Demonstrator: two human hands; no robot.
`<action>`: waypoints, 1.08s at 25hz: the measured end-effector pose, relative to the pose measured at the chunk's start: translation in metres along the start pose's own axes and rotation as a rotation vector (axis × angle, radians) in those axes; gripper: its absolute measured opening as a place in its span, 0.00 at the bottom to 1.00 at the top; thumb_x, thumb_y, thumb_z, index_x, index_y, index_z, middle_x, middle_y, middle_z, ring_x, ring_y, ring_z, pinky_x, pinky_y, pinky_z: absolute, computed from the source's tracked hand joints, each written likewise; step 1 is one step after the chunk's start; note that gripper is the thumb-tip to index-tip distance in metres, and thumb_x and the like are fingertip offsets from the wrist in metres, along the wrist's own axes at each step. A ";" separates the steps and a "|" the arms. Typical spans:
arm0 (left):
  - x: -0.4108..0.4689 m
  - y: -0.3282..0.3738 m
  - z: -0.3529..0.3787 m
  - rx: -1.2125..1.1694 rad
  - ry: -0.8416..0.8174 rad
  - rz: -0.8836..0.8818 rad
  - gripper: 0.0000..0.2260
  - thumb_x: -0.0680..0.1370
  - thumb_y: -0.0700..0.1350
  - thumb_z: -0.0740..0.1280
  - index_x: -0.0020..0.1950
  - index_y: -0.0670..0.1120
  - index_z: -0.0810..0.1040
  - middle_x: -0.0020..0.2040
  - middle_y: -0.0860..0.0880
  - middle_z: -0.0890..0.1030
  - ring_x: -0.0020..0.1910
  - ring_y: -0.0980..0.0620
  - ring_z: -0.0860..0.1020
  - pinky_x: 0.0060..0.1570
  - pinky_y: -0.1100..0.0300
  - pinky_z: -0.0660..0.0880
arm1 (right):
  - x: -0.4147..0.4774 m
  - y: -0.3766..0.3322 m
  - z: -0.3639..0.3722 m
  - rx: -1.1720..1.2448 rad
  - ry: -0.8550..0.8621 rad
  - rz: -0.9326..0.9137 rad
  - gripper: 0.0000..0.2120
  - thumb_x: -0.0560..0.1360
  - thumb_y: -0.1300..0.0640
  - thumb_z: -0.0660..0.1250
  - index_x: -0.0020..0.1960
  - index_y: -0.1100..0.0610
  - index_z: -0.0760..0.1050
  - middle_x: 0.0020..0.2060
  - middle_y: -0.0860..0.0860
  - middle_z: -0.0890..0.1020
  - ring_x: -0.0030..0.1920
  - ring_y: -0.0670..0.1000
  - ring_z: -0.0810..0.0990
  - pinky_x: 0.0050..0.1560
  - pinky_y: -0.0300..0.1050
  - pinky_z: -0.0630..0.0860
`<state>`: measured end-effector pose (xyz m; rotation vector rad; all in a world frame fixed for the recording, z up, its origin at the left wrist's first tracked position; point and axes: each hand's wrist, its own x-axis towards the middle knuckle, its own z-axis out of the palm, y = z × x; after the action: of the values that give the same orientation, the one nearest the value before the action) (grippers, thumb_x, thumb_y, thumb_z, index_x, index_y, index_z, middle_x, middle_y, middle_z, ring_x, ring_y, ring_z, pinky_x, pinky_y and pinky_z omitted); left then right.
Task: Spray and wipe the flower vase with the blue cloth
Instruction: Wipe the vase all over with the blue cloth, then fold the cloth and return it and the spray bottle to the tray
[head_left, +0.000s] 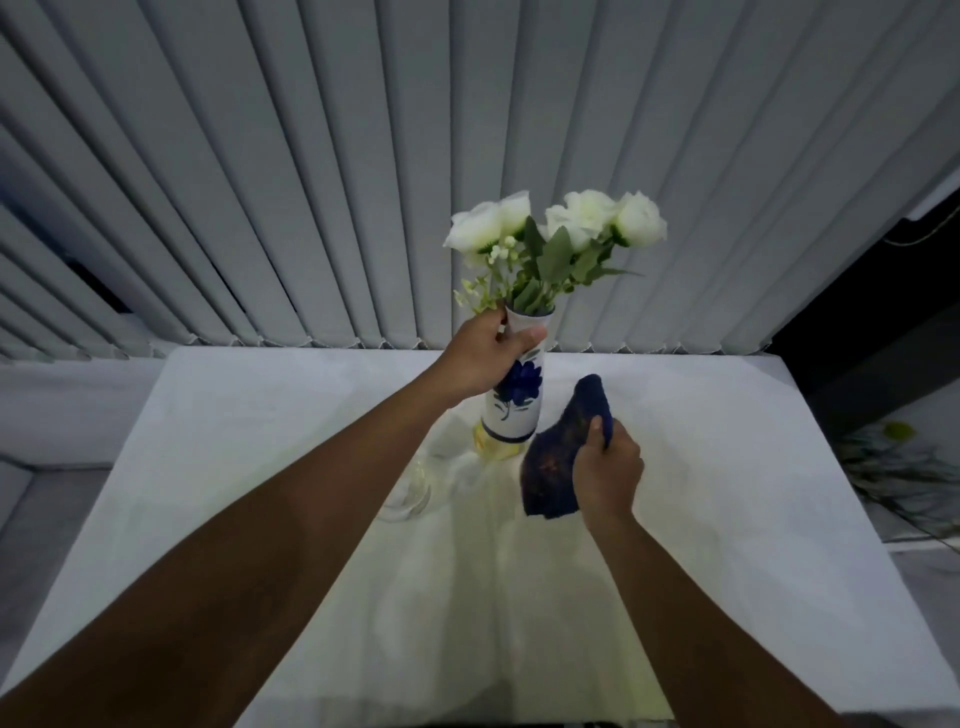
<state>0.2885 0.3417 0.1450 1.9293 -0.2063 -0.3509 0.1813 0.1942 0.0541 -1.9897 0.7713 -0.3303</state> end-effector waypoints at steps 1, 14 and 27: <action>-0.001 -0.007 0.003 0.015 0.010 -0.004 0.20 0.82 0.51 0.66 0.72 0.45 0.75 0.60 0.51 0.79 0.59 0.52 0.77 0.56 0.60 0.71 | 0.003 0.006 -0.004 -0.070 0.015 -0.064 0.13 0.84 0.57 0.58 0.53 0.62 0.78 0.38 0.55 0.79 0.43 0.62 0.80 0.40 0.47 0.69; 0.005 -0.094 0.036 0.069 0.068 -0.127 0.08 0.78 0.46 0.73 0.54 0.47 0.77 0.39 0.54 0.77 0.39 0.57 0.75 0.38 0.73 0.70 | -0.087 0.124 0.038 -0.509 -0.965 -0.036 0.36 0.81 0.48 0.61 0.82 0.51 0.45 0.80 0.48 0.32 0.78 0.54 0.29 0.79 0.57 0.45; 0.012 -0.115 0.034 0.087 0.052 -0.093 0.08 0.79 0.47 0.71 0.55 0.48 0.75 0.38 0.58 0.73 0.37 0.58 0.73 0.38 0.73 0.69 | -0.083 0.116 0.046 -0.802 -0.812 -0.234 0.29 0.80 0.49 0.60 0.79 0.49 0.57 0.82 0.54 0.46 0.81 0.62 0.44 0.77 0.58 0.57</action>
<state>0.2858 0.3516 0.0246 2.0358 -0.0992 -0.3585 0.0964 0.2372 -0.0620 -2.6494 0.1217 0.7474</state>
